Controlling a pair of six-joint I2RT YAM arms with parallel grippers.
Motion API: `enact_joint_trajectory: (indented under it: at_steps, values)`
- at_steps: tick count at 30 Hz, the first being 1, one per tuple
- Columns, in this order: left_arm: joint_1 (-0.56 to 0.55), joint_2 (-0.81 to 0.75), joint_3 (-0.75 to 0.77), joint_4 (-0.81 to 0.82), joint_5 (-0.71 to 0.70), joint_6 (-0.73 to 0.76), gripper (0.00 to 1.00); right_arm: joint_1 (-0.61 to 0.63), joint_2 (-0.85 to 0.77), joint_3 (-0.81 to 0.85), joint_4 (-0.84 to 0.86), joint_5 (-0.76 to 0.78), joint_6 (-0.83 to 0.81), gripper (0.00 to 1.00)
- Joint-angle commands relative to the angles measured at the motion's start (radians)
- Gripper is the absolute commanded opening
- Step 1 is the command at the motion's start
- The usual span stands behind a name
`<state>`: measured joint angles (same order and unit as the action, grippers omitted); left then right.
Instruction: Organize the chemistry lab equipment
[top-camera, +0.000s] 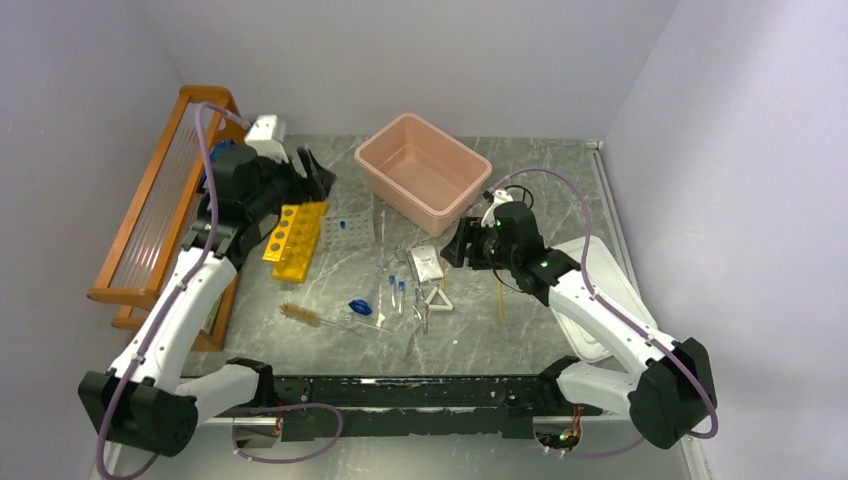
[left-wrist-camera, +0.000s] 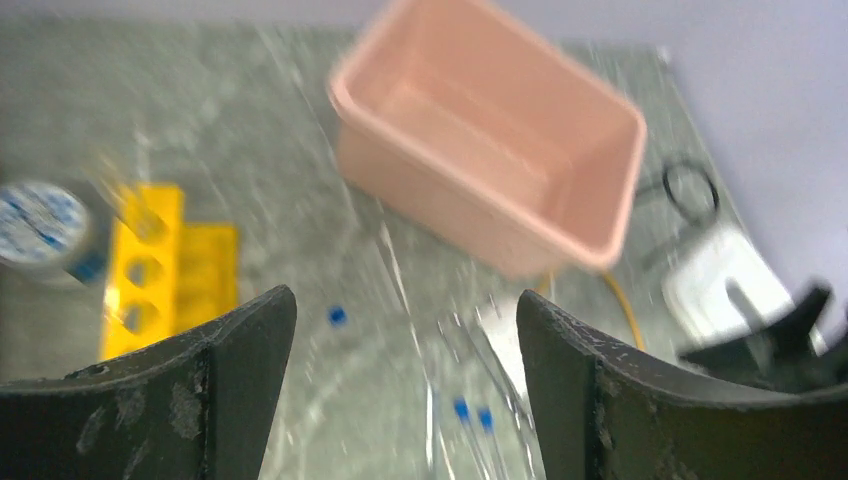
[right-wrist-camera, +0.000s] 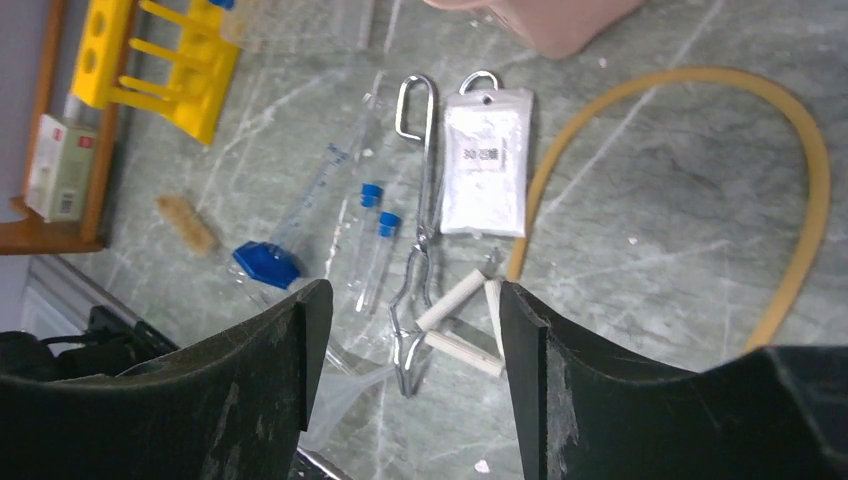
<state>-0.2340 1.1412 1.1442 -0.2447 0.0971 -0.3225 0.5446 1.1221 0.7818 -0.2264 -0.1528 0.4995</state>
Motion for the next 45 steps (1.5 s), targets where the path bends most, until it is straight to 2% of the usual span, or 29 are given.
enact_joint_trajectory:
  at_steps: [1, 4, 8, 13, 16, 18, 23, 29, 36, 45]
  values:
    - [-0.064, -0.071, -0.123, -0.166, 0.222, -0.030, 0.83, 0.004, 0.029, 0.029, -0.108, 0.083, 0.000, 0.65]
    - [-0.148, -0.096, -0.194, -0.213, 0.177, -0.046, 0.80, 0.011, 0.063, 0.028, -0.131, 0.079, 0.018, 0.63]
    - [-0.264, -0.094, -0.320, -0.158, 0.108, -0.138, 0.72, 0.058, 0.088, -0.001, -0.100, 0.090, 0.053, 0.60]
    - [-0.367, -0.030, -0.372, -0.091, 0.017, -0.208, 0.54, 0.166, 0.150, 0.003, -0.042, 0.148, 0.108, 0.45]
    - [-0.401, 0.006, -0.365, -0.087, -0.036, -0.233, 0.49, 0.247, 0.226, 0.043, -0.042, 0.237, 0.145, 0.34]
    - [-0.409, 0.013, -0.362, -0.089, -0.075, -0.256, 0.48, 0.299, 0.280, 0.082, -0.053, 0.291, 0.170, 0.33]
    - [-0.410, -0.045, -0.362, -0.092, -0.145, -0.284, 0.48, 0.376, 0.400, 0.139, -0.049, 0.337, 0.209, 0.39]
    - [-0.410, -0.110, -0.351, -0.140, -0.234, -0.269, 0.47, 0.415, 0.524, 0.223, -0.074, 0.379, 0.238, 0.34]
    - [-0.410, -0.143, -0.370, -0.151, -0.236, -0.259, 0.47, 0.434, 0.636, 0.309, -0.146, 0.447, 0.285, 0.36]
    - [-0.410, -0.169, -0.390, -0.161, -0.246, -0.236, 0.48, 0.437, 0.710, 0.346, -0.151, 0.471, 0.288, 0.32]
